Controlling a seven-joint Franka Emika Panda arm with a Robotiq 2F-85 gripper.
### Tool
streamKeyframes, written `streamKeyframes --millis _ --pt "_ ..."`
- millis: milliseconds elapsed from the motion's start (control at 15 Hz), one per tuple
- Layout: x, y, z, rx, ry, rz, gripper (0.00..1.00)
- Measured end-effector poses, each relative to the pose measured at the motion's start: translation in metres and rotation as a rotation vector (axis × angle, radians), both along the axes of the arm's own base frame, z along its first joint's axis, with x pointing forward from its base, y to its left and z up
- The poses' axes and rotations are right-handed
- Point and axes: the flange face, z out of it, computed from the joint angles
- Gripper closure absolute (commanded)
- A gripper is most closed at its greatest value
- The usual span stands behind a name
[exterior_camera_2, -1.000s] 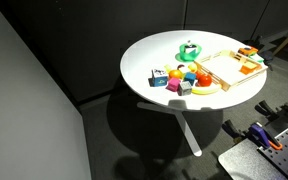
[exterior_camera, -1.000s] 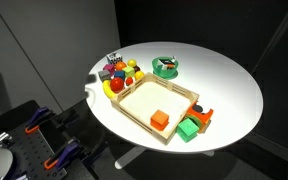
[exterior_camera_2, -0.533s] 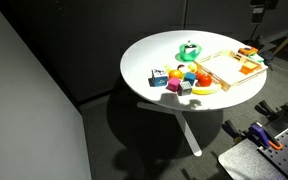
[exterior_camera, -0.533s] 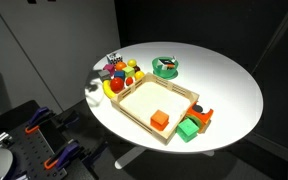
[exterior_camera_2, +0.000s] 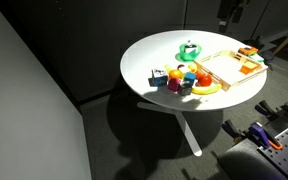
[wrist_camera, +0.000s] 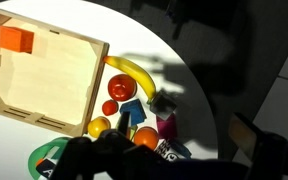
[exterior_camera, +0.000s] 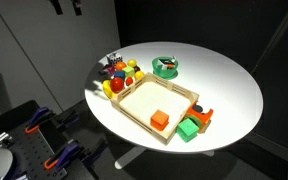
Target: Put the red ball in the box
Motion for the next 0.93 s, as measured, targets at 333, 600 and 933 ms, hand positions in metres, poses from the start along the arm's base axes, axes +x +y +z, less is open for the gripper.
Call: streamKeyframes --millis 333,600,933 --pt "0.029 0.002 -0.038 0.026 -0.03 0.002 0.0" --pt "0.045 0.001 -0.062 0.034 -0.023 -0.005 0.0" --pt "0.052 0.0 -0.067 0.036 -0.016 -0.008 0.0"
